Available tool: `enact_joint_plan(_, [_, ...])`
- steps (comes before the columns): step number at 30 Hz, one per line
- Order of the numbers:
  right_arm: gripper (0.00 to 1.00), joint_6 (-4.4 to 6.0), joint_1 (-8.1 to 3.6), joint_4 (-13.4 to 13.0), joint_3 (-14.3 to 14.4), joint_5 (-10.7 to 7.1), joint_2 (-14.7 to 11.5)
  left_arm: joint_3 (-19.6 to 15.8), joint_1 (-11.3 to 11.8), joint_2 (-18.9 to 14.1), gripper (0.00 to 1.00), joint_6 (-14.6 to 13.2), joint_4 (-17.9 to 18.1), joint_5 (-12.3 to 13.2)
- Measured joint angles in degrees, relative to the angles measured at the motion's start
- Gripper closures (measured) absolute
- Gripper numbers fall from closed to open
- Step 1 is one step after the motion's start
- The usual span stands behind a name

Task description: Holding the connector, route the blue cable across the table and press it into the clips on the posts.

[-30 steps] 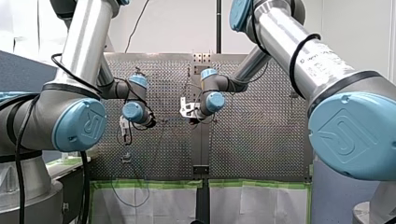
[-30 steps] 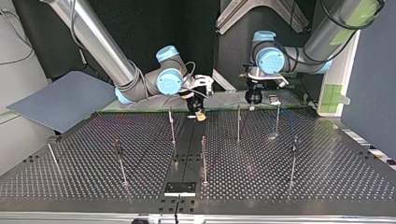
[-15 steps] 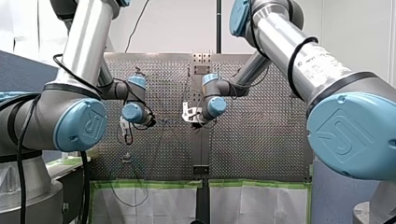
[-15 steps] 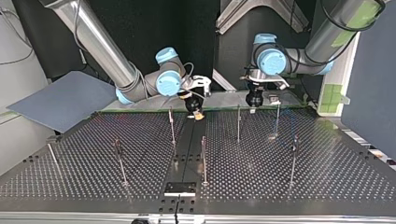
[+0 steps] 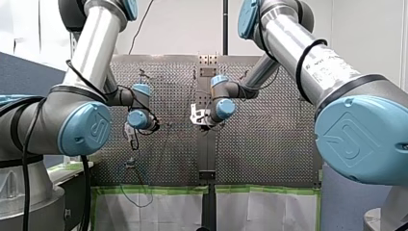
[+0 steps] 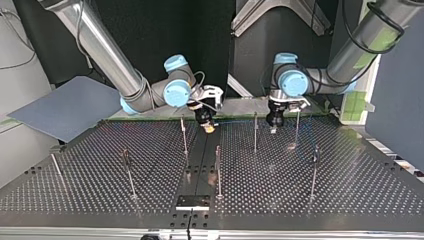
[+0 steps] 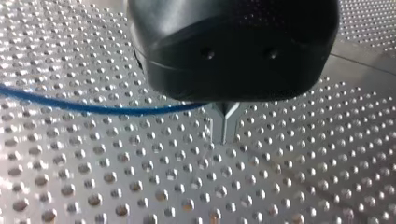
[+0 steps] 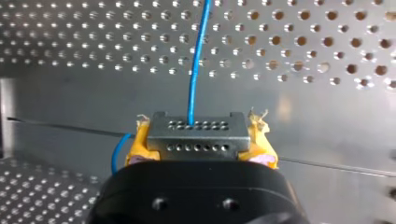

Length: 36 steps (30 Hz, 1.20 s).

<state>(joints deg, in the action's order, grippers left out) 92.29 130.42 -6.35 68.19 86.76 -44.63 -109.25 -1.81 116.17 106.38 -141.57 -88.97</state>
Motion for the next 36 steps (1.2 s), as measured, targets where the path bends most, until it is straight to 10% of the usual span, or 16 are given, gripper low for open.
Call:
enact_joint_plan(6, [1.00, -0.13, -0.04, 0.0, -1.0, -0.01, 0.0, 0.8, 0.8, 0.5, 0.94, 0.0, -0.1, 0.3])
enact_joint_plan(14, [1.00, -0.16, -0.10, 0.0, -1.1, 0.00, 0.0, 0.9, 1.1, 0.5, 0.00, -0.5, -0.4, -0.1])
enact_joint_plan(36, [1.00, -0.72, -0.12, 0.5, -1.1, 1.50, -0.9, 0.6, -2.4, -5.5, 0.00, -8.3, -11.4, -4.4])
